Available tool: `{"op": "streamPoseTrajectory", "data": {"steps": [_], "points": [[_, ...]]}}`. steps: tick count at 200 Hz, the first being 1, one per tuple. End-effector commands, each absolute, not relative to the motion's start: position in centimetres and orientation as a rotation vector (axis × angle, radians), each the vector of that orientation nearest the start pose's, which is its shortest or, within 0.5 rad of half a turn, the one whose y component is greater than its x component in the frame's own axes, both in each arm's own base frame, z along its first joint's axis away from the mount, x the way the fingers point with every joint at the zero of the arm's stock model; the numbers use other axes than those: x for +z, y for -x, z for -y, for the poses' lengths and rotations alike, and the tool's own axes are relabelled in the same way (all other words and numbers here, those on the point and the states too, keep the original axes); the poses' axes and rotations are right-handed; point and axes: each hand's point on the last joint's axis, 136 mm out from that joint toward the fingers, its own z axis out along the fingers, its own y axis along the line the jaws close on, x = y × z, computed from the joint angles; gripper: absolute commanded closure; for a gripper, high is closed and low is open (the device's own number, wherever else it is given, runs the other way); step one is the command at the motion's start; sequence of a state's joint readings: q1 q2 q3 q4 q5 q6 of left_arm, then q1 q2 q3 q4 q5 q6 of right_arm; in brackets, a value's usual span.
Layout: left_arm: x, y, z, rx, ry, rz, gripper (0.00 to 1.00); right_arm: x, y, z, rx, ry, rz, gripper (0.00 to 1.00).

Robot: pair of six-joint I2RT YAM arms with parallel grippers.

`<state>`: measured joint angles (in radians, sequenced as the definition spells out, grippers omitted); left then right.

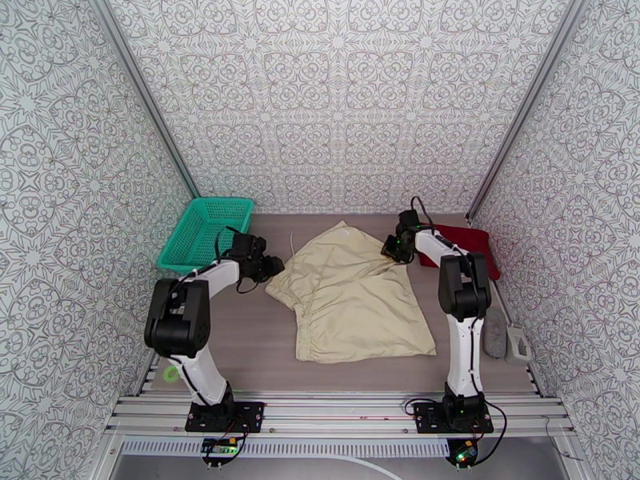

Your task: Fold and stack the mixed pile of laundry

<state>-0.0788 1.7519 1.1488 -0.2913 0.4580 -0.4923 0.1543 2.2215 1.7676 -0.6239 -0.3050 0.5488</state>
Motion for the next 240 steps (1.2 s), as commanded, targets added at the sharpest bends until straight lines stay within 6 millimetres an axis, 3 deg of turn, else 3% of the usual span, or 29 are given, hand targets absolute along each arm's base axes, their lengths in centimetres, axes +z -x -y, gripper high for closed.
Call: {"op": "streamPoseTrajectory", "data": {"steps": [1,37,55,76,102,129,149,188,209,240], "points": [[13.0,-42.3,13.5,-0.808,0.217,-2.485,0.67,10.2,-53.9,-17.5,0.724,-0.222,-2.575,0.8],[11.7,-38.7,19.2,-0.89,0.111,-2.55,0.74,9.4,-57.0,-20.3,0.843,-0.198,-2.485,0.8],[10.1,-36.7,21.7,-0.907,0.072,-2.606,0.76,9.2,-58.6,-21.6,0.911,-0.212,-2.435,0.81],[7.2,-34.6,23.1,-0.938,0.09,-2.666,0.79,8.8,-60.2,-23.1,0.952,-0.214,-2.405,0.83],[4.3,-32.3,23.4,-0.929,0.119,-2.726,0.8,7.1,-61.3,-24.3,0.96,-0.258,-2.425,0.83],[2.1,-30.2,22.9,-0.925,0.161,-2.78,0.81,3.6,-61.6,-21.8,0.831,-0.498,-2.49,0.84],[1.1,-28.6,22.8,-0.938,0.174,-2.812,0.8,1.3,-60.9,-18.7,0.714,-0.693,-2.523,0.85],[0.7,-25.6,22.3,-0.937,0.163,-2.854,0.8,1.0,-59.9,-14.3,0.588,-0.845,-2.499,0.84],[1.0,-24.6,21.9,-0.944,0.145,-2.861,0.8,1.8,-60.5,-13.9,0.609,-0.813,-2.488,0.84],[2.9,-25.3,22.0,-0.949,0.102,-2.82,0.74,5.0,-62.3,-17.3,0.844,-0.631,-2.456,0.83]]}}
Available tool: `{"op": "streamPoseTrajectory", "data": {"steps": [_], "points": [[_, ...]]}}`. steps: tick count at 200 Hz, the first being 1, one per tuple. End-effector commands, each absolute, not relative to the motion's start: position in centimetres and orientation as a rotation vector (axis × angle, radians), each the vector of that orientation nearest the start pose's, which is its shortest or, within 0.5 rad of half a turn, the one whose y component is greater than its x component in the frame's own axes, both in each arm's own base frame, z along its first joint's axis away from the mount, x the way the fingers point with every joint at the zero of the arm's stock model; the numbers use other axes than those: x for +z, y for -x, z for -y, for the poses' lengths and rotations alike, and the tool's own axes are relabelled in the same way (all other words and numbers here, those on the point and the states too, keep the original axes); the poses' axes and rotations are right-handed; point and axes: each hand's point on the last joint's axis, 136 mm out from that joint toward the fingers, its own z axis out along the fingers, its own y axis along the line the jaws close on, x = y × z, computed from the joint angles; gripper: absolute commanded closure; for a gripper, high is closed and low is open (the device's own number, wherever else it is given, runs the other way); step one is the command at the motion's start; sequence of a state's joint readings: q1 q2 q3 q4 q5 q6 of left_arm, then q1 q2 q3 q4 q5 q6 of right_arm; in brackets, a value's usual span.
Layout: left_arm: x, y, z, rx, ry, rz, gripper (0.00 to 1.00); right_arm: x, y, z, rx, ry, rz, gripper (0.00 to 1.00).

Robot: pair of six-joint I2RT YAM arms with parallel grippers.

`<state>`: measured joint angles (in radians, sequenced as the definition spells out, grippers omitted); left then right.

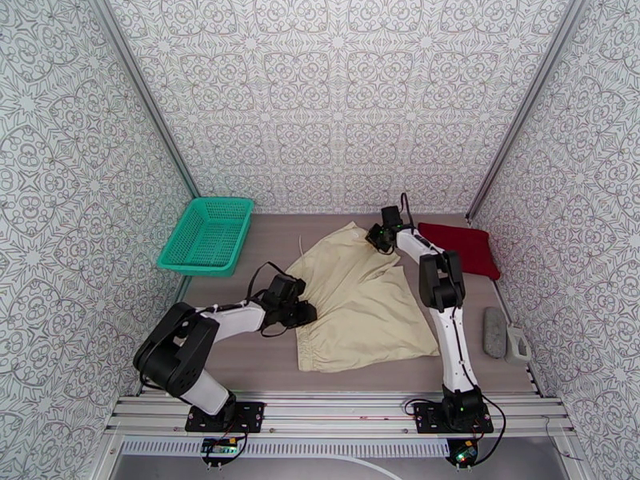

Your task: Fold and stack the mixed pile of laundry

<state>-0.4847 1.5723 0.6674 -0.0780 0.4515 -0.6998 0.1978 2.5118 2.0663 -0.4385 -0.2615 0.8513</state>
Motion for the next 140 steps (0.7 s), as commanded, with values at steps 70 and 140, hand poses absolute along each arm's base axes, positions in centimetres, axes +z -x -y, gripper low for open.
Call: {"op": "streamPoseTrajectory", "data": {"steps": [70,140], "points": [[12.4,-30.6,22.2,-0.912,0.046,-2.595,0.61,15.1,-55.5,-17.2,0.846,-0.442,-2.447,0.71],[10.0,-18.2,18.1,-0.772,0.101,-2.768,0.44,9.8,-31.1,-4.8,0.45,-0.817,-2.763,0.49]]}}
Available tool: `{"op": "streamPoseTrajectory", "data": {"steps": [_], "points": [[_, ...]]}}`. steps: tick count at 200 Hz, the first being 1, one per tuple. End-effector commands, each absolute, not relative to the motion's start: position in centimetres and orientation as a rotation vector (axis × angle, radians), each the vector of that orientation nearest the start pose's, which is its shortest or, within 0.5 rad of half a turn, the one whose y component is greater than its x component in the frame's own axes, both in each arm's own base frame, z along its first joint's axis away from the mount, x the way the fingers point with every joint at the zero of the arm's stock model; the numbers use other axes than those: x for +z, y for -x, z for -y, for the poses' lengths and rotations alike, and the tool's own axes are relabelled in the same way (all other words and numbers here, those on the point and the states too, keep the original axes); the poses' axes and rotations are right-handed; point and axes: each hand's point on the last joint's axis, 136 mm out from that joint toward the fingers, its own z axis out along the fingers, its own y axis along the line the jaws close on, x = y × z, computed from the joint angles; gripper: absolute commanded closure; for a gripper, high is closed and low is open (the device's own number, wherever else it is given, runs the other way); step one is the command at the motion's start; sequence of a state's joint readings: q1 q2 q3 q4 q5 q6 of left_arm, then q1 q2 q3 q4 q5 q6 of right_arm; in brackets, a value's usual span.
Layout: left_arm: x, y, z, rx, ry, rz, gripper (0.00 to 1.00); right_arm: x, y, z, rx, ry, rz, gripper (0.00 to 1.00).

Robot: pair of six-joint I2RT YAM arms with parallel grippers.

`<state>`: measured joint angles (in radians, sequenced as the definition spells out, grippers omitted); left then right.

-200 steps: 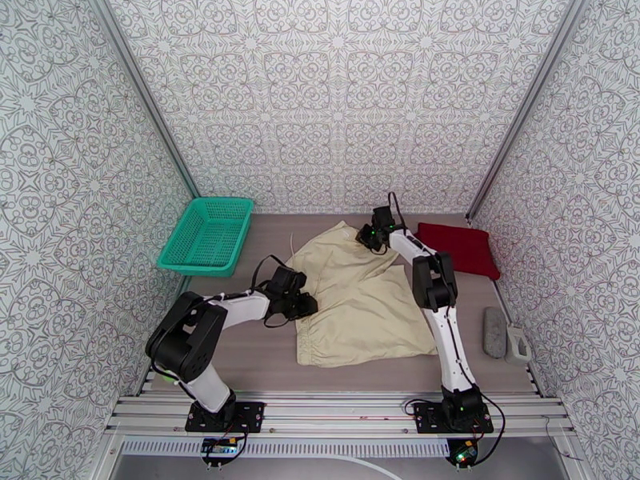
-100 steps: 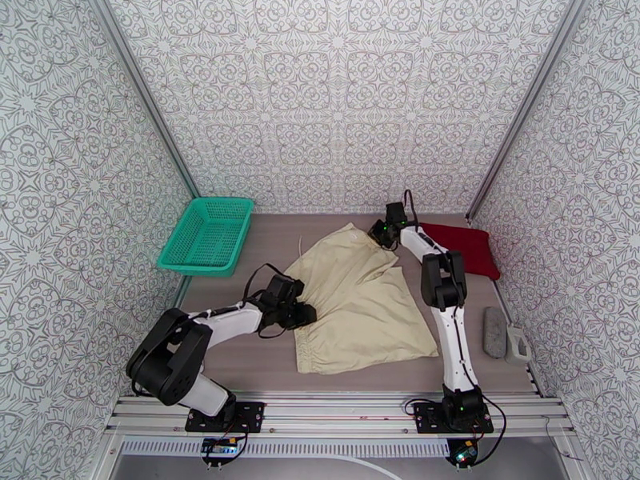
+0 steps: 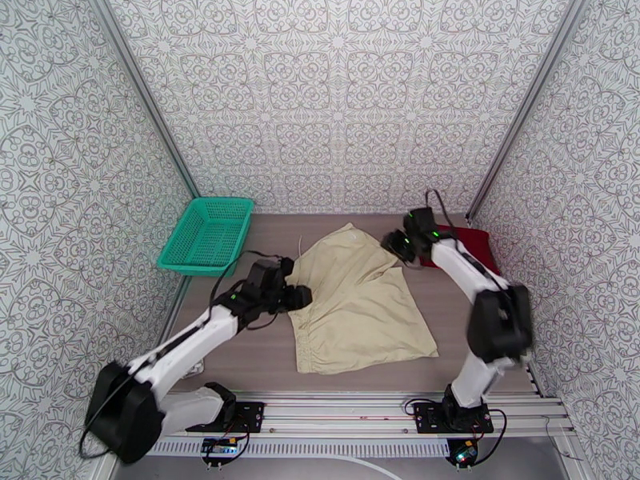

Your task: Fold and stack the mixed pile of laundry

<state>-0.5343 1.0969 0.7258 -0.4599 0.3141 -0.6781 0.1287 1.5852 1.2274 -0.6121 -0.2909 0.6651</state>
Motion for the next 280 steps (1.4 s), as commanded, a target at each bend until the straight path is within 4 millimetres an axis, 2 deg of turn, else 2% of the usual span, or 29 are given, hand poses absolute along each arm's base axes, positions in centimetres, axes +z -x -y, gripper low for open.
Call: {"op": "streamPoseTrajectory", "data": {"steps": [1,17,28,38,49,63,99,135,160,199,232,255,280], "points": [[10.0,-18.0,18.1,-0.774,0.101,-2.77,0.44,9.7,-30.7,-4.6,0.447,-0.832,-2.765,0.49],[9.0,-15.7,17.2,-0.736,0.128,-2.796,0.38,8.8,-25.8,-1.1,0.393,-1.087,-2.755,0.49],[8.6,-14.5,17.1,-0.737,0.14,-2.8,0.37,8.8,-23.3,0.7,0.408,-1.247,-2.701,0.5],[8.4,-13.8,17.1,-0.747,0.145,-2.798,0.37,8.7,-21.5,1.5,0.448,-1.361,-2.647,0.5],[8.2,-13.1,17.3,-0.759,0.136,-2.802,0.37,8.6,-19.9,1.7,0.468,-1.44,-2.615,0.5],[7.9,-12.5,17.6,-0.763,0.114,-2.812,0.36,8.3,-18.8,1.0,0.499,-1.469,-2.62,0.5],[6.9,-11.7,17.8,-0.744,0.079,-2.857,0.34,6.8,-15.2,-0.1,0.465,-1.521,-2.743,0.49],[6.4,-11.9,18.7,-0.789,0.068,-2.85,0.33,5.1,-15.4,-1.1,0.504,-1.534,-2.755,0.49],[6.0,-12.0,19.5,-0.808,0.061,-2.851,0.29,3.6,-16.0,-2.3,0.61,-1.57,-2.725,0.48],[5.4,-11.7,20.6,-0.849,0.039,-2.867,0.28,2.3,-16.6,-2.5,0.623,-1.586,-2.694,0.48],[5.2,-11.8,20.9,-0.847,0.033,-2.876,0.28,1.2,-17.8,-2.4,0.654,-1.607,-2.647,0.54],[5.2,-11.8,20.7,-0.839,0.042,-2.874,0.29,0.8,-18.2,-1.8,0.611,-1.603,-2.632,0.57],[5.4,-11.9,20.8,-0.845,0.043,-2.871,0.29,0.4,-18.3,-1.6,0.602,-1.596,-2.621,0.67]]}}
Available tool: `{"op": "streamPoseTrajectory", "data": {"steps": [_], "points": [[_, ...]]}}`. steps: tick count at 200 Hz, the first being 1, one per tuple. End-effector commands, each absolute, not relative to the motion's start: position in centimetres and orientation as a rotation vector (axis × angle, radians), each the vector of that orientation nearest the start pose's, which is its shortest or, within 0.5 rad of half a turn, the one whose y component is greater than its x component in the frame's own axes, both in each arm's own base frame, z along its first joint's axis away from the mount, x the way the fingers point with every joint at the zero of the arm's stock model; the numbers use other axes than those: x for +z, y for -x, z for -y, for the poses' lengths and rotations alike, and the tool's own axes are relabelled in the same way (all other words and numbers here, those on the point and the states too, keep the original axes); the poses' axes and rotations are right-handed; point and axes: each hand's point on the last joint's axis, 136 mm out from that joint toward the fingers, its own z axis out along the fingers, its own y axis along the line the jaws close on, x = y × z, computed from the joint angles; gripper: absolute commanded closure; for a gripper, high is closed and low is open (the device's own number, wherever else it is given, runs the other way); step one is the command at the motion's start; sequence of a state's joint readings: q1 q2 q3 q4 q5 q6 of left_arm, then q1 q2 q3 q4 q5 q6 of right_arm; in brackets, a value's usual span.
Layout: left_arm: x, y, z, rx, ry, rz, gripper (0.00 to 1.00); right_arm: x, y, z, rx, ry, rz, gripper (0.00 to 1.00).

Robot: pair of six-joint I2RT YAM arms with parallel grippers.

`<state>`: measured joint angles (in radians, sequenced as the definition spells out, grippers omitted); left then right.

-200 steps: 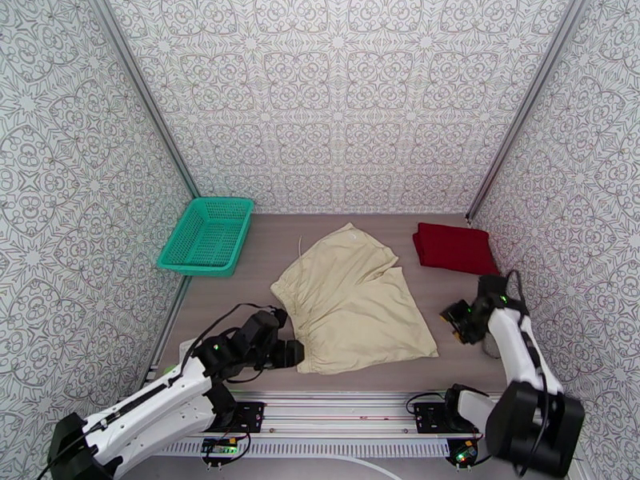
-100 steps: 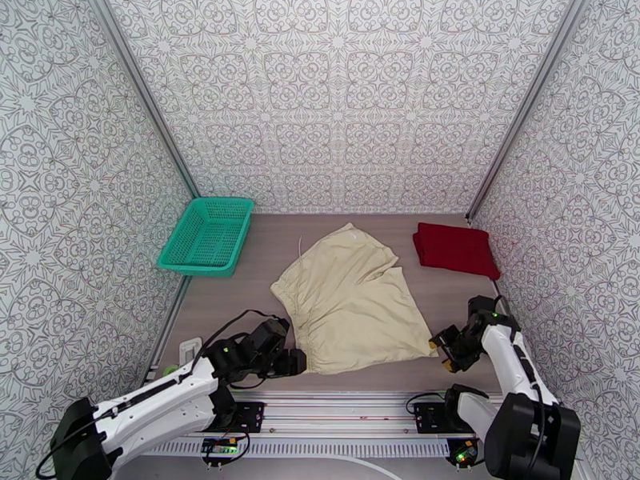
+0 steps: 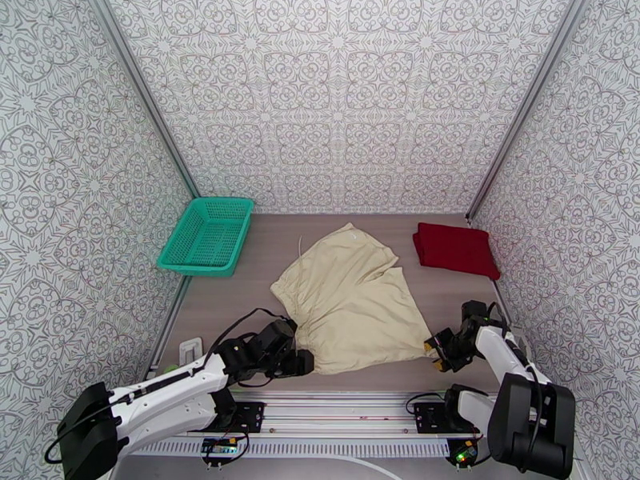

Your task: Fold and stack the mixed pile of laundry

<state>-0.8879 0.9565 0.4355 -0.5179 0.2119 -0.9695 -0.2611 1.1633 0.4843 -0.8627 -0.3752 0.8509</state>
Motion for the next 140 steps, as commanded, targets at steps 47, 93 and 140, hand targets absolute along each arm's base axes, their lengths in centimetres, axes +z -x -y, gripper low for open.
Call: {"op": "streamPoseTrajectory", "data": {"steps": [47,93,140], "points": [[4.3,-10.9,20.7,-0.751,-0.009,-2.954,0.29,0.3,-18.4,-1.3,0.583,-1.543,-2.616,0.86],[4.6,-12.0,22.6,-0.836,-0.016,-2.899,0.38,0.4,-18.7,-1.4,0.604,-1.523,-2.61,0.91],[4.8,-14.1,24.3,-0.883,0.022,-2.811,0.57,0.6,-19.0,-1.4,0.613,-1.511,-2.599,0.97]]}}
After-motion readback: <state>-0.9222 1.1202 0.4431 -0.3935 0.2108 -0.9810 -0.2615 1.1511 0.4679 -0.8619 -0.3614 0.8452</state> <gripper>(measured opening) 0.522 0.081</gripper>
